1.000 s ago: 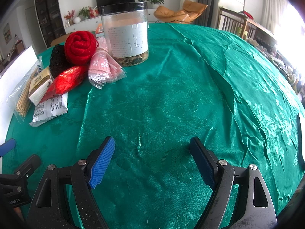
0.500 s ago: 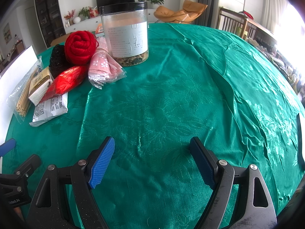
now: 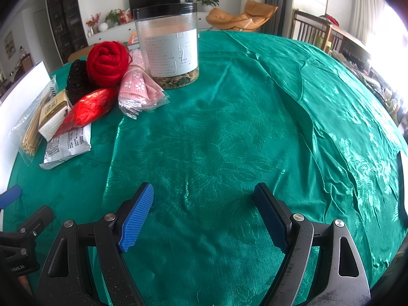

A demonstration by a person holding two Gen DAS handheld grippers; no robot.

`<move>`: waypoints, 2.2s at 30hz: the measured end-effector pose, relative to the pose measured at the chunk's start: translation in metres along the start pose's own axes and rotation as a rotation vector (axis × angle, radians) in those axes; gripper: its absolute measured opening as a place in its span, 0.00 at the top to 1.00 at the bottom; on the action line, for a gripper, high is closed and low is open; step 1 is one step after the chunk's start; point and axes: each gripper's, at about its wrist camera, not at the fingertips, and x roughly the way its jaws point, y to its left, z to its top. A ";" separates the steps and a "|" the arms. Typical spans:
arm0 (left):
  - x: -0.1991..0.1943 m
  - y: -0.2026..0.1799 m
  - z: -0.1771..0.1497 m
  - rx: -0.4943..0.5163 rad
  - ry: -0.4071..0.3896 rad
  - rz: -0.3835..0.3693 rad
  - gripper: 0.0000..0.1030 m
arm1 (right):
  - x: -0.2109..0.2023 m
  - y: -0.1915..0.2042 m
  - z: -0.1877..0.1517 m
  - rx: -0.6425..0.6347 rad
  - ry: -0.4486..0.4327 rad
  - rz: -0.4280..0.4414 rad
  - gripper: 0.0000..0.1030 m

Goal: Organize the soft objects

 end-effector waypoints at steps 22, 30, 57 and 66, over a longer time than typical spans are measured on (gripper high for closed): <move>0.002 0.000 0.001 -0.004 -0.003 -0.007 0.00 | 0.069 0.079 0.111 -0.196 0.054 0.199 0.66; 0.003 -0.002 0.001 -0.001 -0.003 -0.004 0.00 | -0.013 0.019 0.029 -0.053 0.115 0.314 0.77; 0.004 0.000 0.000 0.002 -0.002 -0.002 0.00 | -0.010 -0.043 -0.002 0.199 -0.010 -0.007 0.26; 0.005 0.000 0.001 -0.001 -0.003 -0.005 0.00 | -0.002 -0.029 -0.003 0.105 0.006 -0.083 0.21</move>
